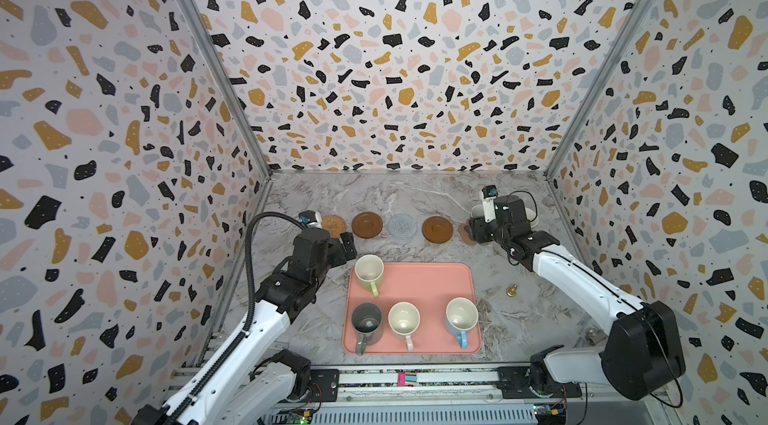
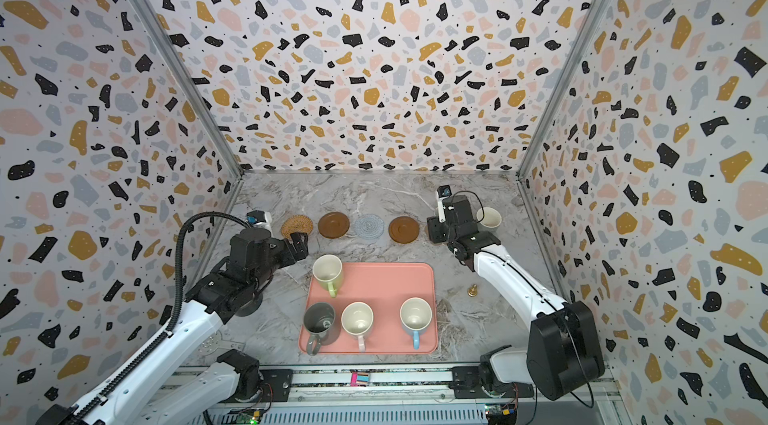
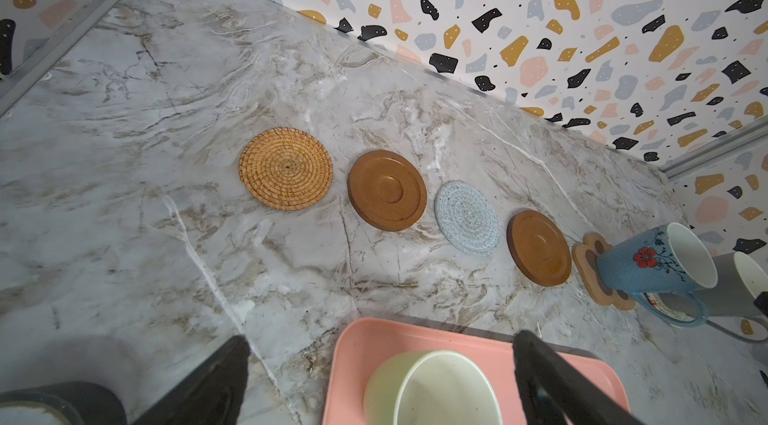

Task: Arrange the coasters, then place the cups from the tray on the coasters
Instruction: 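Raise right gripper off the mug and move it back over the pink tray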

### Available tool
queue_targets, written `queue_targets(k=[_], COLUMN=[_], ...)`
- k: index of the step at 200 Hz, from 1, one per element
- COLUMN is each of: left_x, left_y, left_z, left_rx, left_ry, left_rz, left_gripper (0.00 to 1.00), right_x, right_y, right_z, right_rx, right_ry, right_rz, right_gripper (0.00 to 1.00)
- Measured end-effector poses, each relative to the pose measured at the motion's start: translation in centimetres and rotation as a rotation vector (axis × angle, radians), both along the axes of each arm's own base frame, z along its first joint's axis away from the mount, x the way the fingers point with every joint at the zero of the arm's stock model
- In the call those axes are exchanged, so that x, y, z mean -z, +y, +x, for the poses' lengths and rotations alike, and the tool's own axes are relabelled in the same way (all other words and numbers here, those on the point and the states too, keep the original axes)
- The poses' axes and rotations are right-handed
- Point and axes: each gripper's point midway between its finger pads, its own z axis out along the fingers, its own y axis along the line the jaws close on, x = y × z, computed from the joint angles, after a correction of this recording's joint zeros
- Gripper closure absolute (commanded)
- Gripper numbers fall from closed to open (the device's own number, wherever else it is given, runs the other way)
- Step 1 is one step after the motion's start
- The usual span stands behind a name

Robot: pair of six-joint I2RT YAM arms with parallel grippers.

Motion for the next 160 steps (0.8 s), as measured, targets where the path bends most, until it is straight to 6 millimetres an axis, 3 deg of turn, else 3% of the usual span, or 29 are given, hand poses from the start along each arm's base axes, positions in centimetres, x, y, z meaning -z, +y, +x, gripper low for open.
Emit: queue_targets(k=[51, 129, 160], left_x=[0.7, 0.9, 1.3], left_y=[0.0, -0.3, -0.5], left_z=[-0.2, 0.0, 0.2], left_rx=[0.003, 0.009, 0.011], left_ry=[0.013, 0.02, 0.029], left_rz=[-0.002, -0.009, -0.008], left_gripper=[0.0, 0.0, 0.01], right_x=[-3.0, -1.1, -1.5], right_y=[2.3, 5.6, 8.3], right_z=[-0.5, -3.1, -3.7], right_rx=[0.005, -0.04, -0.082], right_ry=[0.017, 0.139, 0.161], right_rz=[-0.009, 0.012, 0.043], right_gripper=[0.36, 0.36, 0.36])
